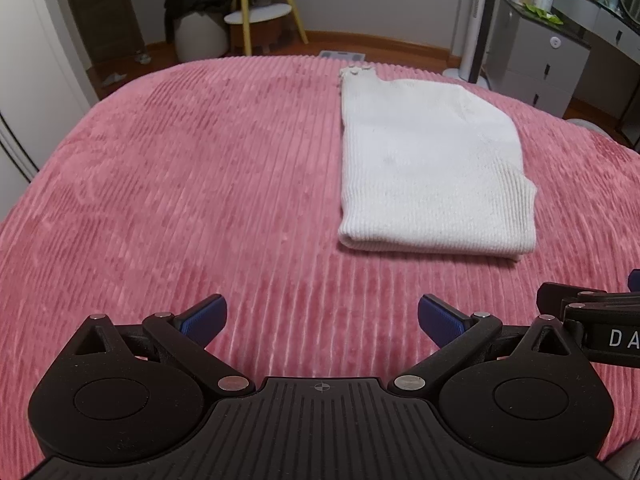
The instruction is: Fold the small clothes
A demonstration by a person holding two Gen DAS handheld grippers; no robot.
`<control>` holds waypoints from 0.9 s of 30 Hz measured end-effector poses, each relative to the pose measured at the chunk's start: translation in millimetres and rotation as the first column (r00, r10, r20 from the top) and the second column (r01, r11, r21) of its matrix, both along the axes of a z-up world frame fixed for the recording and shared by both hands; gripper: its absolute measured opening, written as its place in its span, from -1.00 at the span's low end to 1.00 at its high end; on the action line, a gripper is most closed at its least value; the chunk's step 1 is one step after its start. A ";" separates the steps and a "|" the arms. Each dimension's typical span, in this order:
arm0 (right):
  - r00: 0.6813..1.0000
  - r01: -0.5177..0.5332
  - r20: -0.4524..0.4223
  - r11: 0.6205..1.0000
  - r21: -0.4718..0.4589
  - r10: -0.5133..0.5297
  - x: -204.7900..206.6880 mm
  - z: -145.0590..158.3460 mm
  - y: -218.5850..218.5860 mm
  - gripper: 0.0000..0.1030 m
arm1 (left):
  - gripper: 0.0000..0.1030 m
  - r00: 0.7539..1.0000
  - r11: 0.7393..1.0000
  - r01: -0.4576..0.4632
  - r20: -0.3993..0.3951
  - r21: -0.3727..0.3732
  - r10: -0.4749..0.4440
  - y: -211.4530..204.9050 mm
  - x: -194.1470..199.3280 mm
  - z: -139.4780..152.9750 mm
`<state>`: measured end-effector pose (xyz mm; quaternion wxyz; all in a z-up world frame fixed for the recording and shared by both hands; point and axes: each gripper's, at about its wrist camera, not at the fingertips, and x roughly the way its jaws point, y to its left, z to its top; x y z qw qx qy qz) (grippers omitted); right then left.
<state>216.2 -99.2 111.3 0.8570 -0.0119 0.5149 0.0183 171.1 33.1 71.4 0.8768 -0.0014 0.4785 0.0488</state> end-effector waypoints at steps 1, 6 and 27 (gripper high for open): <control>1.000 0.000 0.000 1.000 0.001 0.000 -0.3 -0.1 -0.2 0.92 | 1.00 1.000 1.000 0.001 0.000 0.001 -0.001 0.3 -0.2 -0.2; 1.000 0.004 -0.004 1.000 0.004 -0.004 -0.2 -1.4 -1.3 0.92 | 1.00 1.000 1.000 -0.004 0.001 0.001 0.004 0.6 -0.2 -0.3; 1.000 0.007 0.009 1.000 0.003 -0.007 0.0 -0.2 -4.0 0.92 | 1.00 0.999 0.999 0.015 0.035 0.037 -0.017 -5.4 0.1 3.9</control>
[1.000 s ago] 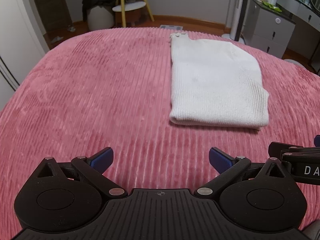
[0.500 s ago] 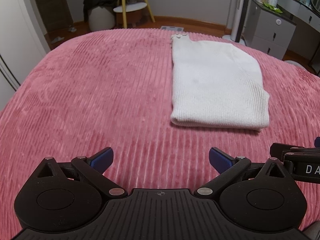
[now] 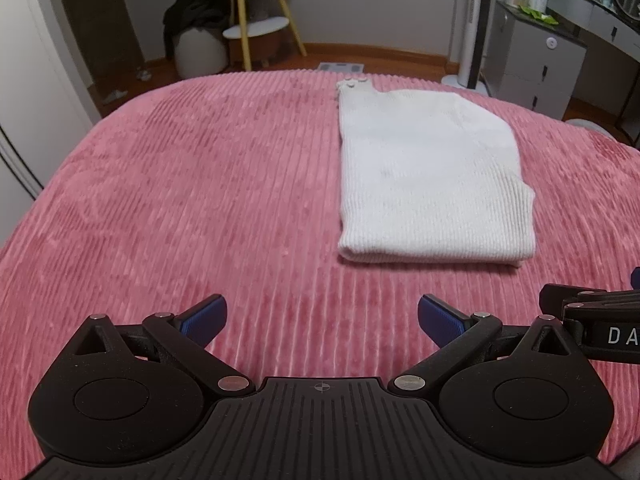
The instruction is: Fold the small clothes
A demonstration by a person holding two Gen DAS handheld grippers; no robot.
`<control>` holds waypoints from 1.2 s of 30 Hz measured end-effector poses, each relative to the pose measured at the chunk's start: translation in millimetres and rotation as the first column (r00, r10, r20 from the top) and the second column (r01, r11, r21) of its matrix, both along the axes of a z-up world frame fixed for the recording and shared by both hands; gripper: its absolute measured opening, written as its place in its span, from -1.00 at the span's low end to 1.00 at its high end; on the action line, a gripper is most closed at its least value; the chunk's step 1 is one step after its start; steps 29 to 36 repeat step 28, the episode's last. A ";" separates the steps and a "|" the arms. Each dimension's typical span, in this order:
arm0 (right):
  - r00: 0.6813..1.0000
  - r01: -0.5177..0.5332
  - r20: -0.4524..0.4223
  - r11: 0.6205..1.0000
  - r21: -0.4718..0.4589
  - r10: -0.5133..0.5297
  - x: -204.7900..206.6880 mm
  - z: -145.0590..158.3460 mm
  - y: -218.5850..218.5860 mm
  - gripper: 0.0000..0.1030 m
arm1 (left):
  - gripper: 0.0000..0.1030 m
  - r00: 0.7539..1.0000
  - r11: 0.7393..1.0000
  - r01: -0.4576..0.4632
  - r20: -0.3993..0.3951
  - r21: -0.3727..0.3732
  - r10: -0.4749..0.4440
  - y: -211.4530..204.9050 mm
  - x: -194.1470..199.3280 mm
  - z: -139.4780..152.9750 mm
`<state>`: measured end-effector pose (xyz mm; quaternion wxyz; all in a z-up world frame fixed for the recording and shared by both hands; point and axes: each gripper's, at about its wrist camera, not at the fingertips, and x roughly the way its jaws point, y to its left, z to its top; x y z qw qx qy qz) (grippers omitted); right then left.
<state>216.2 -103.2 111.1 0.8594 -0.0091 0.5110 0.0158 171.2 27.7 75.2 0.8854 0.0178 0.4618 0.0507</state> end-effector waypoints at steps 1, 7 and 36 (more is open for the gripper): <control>1.000 0.001 0.001 1.000 0.000 -0.001 -0.1 0.1 0.1 0.92 | 1.00 1.000 1.000 0.000 0.000 0.002 0.000 -0.1 0.1 0.2; 1.000 0.005 0.006 1.000 0.001 -0.005 -0.4 0.4 -1.1 0.92 | 1.00 1.000 1.000 0.000 0.000 0.007 0.000 -1.2 0.8 0.5; 0.999 0.005 0.032 1.000 -0.008 -0.005 -5.0 6.1 -2.3 0.92 | 1.00 1.000 1.000 0.020 0.016 0.015 -0.020 -4.9 -2.3 1.8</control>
